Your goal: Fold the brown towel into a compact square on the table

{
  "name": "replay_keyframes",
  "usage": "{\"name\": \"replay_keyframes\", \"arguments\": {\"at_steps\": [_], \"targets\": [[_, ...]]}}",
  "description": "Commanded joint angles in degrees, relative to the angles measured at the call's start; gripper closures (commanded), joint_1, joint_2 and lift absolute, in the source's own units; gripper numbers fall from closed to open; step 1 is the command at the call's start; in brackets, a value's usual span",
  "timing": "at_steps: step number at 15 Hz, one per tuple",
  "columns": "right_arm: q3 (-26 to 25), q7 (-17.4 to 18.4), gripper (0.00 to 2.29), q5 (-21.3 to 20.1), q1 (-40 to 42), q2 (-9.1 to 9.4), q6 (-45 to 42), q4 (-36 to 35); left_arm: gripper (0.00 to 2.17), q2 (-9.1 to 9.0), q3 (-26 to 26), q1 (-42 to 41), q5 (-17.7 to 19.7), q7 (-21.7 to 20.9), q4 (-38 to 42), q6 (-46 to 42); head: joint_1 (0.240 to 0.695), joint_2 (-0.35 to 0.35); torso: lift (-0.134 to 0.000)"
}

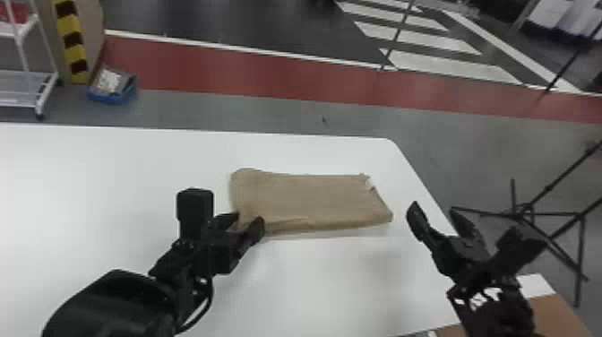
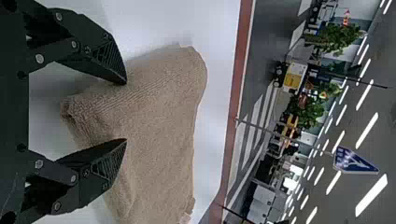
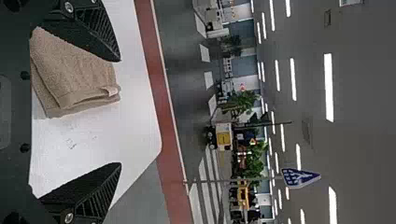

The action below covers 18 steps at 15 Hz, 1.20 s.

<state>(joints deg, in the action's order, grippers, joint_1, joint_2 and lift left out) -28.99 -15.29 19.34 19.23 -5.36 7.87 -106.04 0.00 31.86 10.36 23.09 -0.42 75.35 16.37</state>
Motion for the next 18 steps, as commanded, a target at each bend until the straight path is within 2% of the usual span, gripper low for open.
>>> {"name": "replay_keyframes", "arguments": {"at_steps": [1, 3, 12, 14, 17, 18], "targets": [[0.16, 0.0, 0.09, 0.26, 0.19, 0.0, 0.0, -0.22, 0.68, -0.15, -0.66, -1.3, -0.94, 0.16, 1.82, 0.99, 0.695, -0.35, -0.112], [0.43, 0.0, 0.09, 0.35, 0.28, 0.0, 0.0, -0.39, 1.05, -0.15, -0.75, -2.62, -1.11, 1.22, 4.2, 2.22, 0.695, -0.35, -0.112], [2.18, 0.0, 0.09, 0.35, 0.28, 0.27, -0.17, -0.39, 1.07, -0.15, -8.57, -10.27, -4.19, 1.22, 15.71, 7.15, 0.695, -0.35, -0.112], [2.62, 0.18, 0.09, -0.18, -0.07, 0.18, -0.17, -0.31, 1.07, 1.85, -11.56, -12.82, -3.93, 0.95, 18.7, 7.32, 0.695, -0.35, -0.112], [3.77, 0.7, 0.09, -0.88, -0.86, 0.18, -0.17, -0.13, 1.07, 2.99, -14.55, -17.65, -3.93, 0.07, 23.8, 7.15, 0.695, -0.35, -0.112], [4.21, 0.88, 0.09, -1.32, -1.13, 0.18, -0.17, -0.13, 1.07, 3.87, -14.55, -18.79, -4.01, 0.16, 25.55, 7.32, 0.695, -0.35, -0.112]]}}
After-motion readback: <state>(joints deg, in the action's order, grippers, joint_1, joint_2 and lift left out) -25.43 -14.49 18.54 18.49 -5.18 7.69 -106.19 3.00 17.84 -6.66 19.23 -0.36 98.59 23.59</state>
